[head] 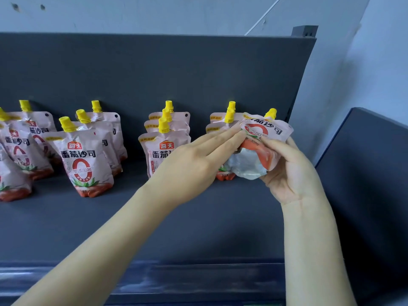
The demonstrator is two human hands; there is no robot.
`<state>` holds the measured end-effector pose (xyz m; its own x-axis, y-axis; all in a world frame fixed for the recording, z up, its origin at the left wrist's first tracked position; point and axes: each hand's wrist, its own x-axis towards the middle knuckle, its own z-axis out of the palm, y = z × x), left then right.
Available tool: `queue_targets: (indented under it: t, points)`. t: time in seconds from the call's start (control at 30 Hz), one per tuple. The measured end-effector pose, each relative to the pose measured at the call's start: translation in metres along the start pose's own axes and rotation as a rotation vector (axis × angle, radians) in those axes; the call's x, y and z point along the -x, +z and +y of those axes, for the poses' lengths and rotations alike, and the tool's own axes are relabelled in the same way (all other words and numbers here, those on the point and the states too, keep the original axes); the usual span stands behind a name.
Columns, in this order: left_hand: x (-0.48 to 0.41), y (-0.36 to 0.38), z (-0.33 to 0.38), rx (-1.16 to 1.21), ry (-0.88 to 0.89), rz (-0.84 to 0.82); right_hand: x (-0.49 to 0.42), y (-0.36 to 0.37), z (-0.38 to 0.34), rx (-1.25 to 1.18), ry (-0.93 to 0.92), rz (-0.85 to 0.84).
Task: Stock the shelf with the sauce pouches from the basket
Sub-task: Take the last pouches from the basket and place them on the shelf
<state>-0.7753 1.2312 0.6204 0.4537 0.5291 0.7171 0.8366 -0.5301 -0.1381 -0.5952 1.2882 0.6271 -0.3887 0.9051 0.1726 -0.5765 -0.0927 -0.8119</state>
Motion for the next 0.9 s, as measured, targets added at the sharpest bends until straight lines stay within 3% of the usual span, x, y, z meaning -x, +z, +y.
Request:
queue_targets:
  t: [0.33, 0.6, 0.7, 0.8, 0.9]
  points:
    - [-0.004, 0.004, 0.006, 0.022, -0.049, 0.205, -0.002, 0.006, 0.002, -0.076, -0.02, -0.049]
    - [-0.014, 0.008, 0.011, 0.257, -0.309, 0.479, -0.005, 0.014, 0.003, -0.054, -0.042, 0.017]
    - [-0.017, 0.008, 0.014, 0.485, -0.473, 0.445, -0.006, 0.008, 0.002, -0.131, -0.014, 0.059]
    - [-0.015, 0.009, 0.014, 0.796, -0.682, 0.253, -0.005, 0.001, 0.001, -0.218, 0.011, 0.07]
    - [-0.012, 0.01, 0.013, 0.931, -0.796, 0.117, -0.005, -0.003, -0.001, -0.241, 0.006, 0.068]
